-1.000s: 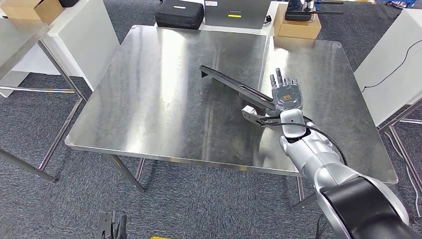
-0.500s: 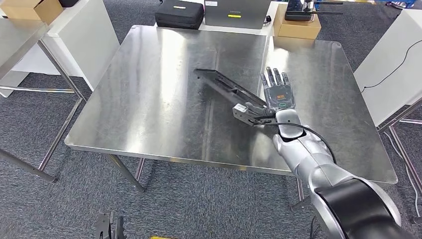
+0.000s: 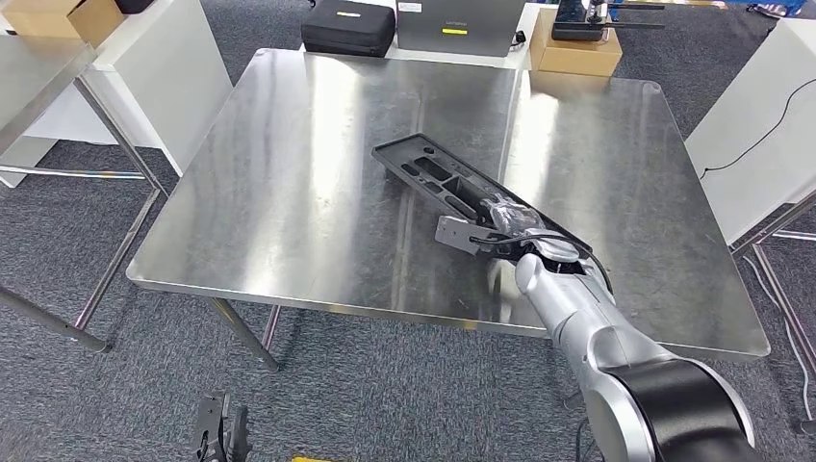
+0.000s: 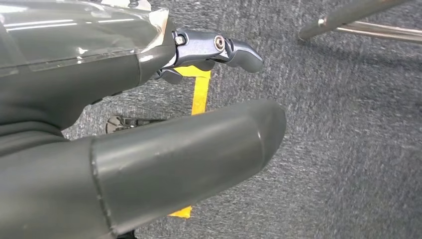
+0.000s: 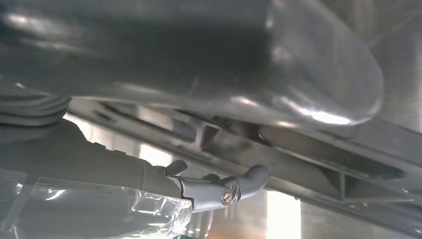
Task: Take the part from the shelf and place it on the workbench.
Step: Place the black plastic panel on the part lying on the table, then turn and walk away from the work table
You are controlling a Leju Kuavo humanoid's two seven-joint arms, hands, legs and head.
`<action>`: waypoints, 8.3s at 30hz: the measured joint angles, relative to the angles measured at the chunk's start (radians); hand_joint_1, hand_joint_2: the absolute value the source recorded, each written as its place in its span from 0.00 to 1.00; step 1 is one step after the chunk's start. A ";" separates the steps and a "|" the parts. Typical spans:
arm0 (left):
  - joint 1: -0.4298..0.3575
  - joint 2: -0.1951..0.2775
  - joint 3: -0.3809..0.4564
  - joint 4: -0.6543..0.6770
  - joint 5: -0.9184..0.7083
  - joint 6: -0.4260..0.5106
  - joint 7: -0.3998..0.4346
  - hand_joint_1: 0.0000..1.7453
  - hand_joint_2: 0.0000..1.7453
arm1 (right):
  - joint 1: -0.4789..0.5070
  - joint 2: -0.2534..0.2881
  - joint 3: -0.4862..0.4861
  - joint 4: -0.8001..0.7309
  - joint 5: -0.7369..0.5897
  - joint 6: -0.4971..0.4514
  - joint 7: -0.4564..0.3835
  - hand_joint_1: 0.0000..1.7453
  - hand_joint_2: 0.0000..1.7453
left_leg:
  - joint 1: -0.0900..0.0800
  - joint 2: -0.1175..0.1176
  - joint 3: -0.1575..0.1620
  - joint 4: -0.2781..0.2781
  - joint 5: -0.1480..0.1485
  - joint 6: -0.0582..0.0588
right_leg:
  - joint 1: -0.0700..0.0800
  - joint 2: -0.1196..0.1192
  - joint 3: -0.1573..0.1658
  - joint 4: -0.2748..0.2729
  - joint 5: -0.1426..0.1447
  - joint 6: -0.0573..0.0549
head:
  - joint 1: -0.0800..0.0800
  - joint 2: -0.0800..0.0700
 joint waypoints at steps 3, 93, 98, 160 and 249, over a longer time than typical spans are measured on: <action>0.005 -0.001 -0.004 0.000 0.004 0.000 -0.034 0.00 0.00 | 0.036 -0.002 -0.027 -0.048 -0.031 -0.260 -0.043 0.00 0.00 | 0.000 0.000 0.000 0.000 0.000 0.000 | 0.000 0.000 0.000 0.000 0.000 0.000 | 0.000 0.000; 0.116 0.018 0.296 -0.009 0.077 -0.049 -0.091 0.00 0.00 | 0.904 0.169 -0.666 -0.728 -0.782 -0.372 -0.407 0.00 0.00 | 0.006 0.007 -0.036 0.255 -0.155 -0.033 | -0.008 -0.009 0.031 -0.018 0.004 -0.027 | 0.008 0.000; 0.115 0.021 0.316 -0.013 0.083 -0.043 -0.094 0.00 0.00 | 0.853 0.160 -0.674 -0.587 -0.796 -0.372 -0.439 0.00 0.00 | 0.003 0.004 0.158 -0.008 -0.116 -0.016 | -0.005 -0.010 -0.015 0.006 0.033 -0.002 | 0.008 0.000; 0.122 0.017 0.382 0.005 0.020 0.046 -0.063 0.00 0.00 | 0.826 0.021 -0.937 0.124 -0.972 -0.424 -0.111 0.00 0.00 | 0.008 0.003 0.179 -0.006 -0.144 -0.035 | -0.004 -0.020 -0.032 0.018 0.033 0.006 | -0.003 0.000; 0.099 -0.004 0.389 -0.004 -0.024 0.086 -0.056 0.00 0.00 | 0.826 0.019 -0.987 0.130 -0.957 -0.455 -0.125 0.00 0.00 | 0.004 0.053 0.054 0.061 -0.082 -0.029 | 0.001 -0.085 0.071 0.001 -0.053 -0.020 | 0.003 0.000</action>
